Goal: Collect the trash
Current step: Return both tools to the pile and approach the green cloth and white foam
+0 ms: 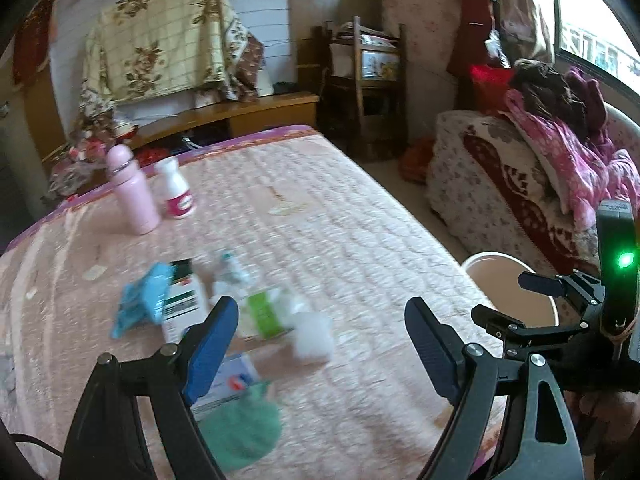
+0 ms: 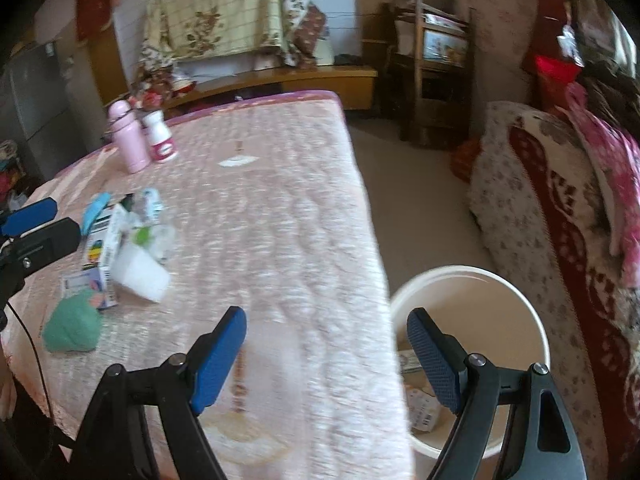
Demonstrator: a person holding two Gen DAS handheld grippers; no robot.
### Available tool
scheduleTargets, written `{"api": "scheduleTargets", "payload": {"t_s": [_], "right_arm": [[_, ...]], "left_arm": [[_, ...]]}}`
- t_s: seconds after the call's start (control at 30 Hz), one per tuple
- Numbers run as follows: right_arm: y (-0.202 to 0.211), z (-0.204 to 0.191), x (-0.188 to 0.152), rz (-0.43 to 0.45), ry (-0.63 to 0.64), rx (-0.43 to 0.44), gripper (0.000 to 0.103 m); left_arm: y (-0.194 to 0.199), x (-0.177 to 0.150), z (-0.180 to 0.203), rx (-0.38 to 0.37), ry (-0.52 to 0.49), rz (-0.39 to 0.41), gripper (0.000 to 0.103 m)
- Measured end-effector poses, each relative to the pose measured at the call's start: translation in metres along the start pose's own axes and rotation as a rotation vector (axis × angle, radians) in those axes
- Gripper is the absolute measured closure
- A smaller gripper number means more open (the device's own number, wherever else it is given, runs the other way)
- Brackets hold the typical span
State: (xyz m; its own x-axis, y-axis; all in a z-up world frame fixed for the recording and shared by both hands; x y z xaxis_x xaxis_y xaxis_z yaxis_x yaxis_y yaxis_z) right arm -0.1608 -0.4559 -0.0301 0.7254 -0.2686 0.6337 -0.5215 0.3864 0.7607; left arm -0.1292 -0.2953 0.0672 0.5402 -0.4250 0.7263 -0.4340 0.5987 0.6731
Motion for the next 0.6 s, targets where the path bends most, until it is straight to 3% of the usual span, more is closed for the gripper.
{"api": "scheduleTargets", "payload": {"t_s": [0.2,0.37,0.6], "right_arm": [[0.003,-0.044,0.006,0.008,0.049,0.052,0.018],[0.002,-0.074,0.008,0.003,0.084,0.091,0.018],[-0.004,-0.112,0.01,-0.013,0.124,0.157,0.018]], "left_arm": [[0.018,-0.019,-0.041,0.044,0.015,-0.017,0.018],[0.035,-0.044,-0.076,-0.027,0.067,-0.041,0.017],[0.033,-0.089,-0.1,-0.067,0.055,-0.149,0.017]]}}
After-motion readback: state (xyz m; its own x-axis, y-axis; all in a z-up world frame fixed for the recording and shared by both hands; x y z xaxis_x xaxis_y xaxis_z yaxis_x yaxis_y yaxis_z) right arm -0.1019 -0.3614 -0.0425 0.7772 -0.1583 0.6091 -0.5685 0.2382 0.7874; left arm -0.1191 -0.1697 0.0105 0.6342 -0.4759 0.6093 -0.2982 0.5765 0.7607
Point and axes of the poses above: each gripper's, at about its wrist camera, not at the fingertips, and y roughly against the way its jaws point, z to its right, x to its top, the point moved 10 cm from there along -y, roughly the way its jaws point, and after that the axes turned 13 degrees about -x, right-handed, at the moved point
